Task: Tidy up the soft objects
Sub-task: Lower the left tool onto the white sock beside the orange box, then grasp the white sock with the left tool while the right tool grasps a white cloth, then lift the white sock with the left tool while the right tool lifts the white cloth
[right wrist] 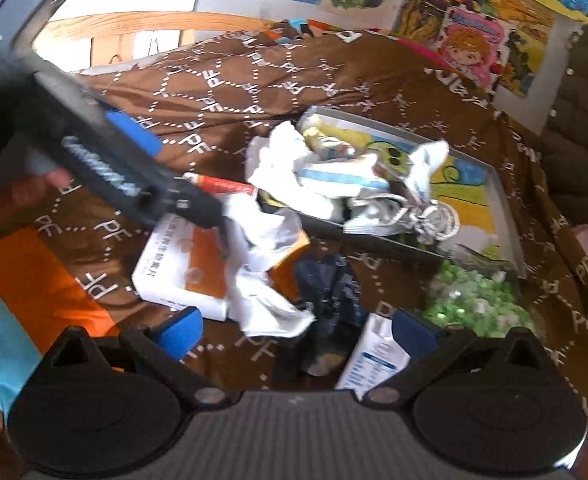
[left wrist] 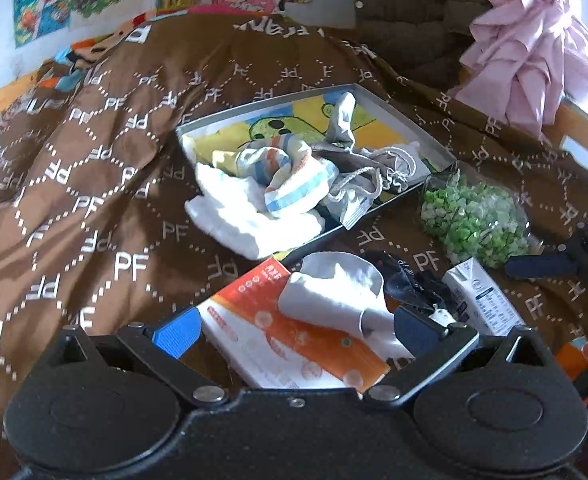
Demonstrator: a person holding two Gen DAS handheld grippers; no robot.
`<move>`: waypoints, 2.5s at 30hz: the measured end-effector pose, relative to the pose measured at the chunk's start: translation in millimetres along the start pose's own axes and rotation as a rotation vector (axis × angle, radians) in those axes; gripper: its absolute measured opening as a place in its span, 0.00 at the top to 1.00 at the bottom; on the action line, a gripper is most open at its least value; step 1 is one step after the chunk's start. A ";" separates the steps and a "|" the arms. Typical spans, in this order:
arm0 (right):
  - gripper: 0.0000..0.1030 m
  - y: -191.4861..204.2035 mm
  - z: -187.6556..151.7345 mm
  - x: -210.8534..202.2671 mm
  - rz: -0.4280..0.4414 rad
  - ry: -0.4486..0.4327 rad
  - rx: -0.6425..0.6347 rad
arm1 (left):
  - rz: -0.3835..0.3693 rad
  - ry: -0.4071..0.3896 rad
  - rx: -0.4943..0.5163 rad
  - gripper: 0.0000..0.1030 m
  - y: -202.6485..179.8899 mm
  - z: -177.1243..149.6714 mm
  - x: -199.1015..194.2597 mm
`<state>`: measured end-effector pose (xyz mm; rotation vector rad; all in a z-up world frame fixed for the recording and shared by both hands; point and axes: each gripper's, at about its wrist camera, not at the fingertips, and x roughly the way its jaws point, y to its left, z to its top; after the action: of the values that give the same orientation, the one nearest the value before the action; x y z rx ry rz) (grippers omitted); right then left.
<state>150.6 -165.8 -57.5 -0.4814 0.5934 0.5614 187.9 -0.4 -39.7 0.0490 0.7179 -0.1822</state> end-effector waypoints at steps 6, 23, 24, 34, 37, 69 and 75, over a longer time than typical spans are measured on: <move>0.02 9.1 -2.4 12.9 -0.039 0.000 -0.038 | -0.011 0.002 0.071 0.01 -6.5 -0.1 13.1; 0.24 20.7 1.1 33.1 -0.021 -0.015 -0.066 | -0.199 0.084 -0.201 0.32 16.9 10.7 44.7; 0.25 20.4 0.8 34.2 -0.018 -0.014 -0.061 | -0.203 0.091 -0.224 0.33 19.6 10.3 46.3; 0.43 24.1 1.4 39.0 0.012 -0.021 -0.076 | -0.220 0.119 -0.276 0.56 24.3 11.2 46.6; 0.46 25.4 1.7 38.3 0.020 -0.020 -0.078 | -0.229 0.135 -0.273 0.60 22.2 10.0 46.5; 0.92 19.7 11.0 16.1 -0.054 -0.055 -0.082 | 0.000 0.192 -0.078 0.90 13.0 6.1 6.4; 0.93 11.3 15.9 6.3 0.011 -0.103 -0.010 | 0.002 0.183 0.004 0.87 1.5 1.4 15.3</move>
<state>154.1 -146.1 -52.8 -0.4563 0.4958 0.5966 200.4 -1.3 -48.8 0.0708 0.9004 -0.1790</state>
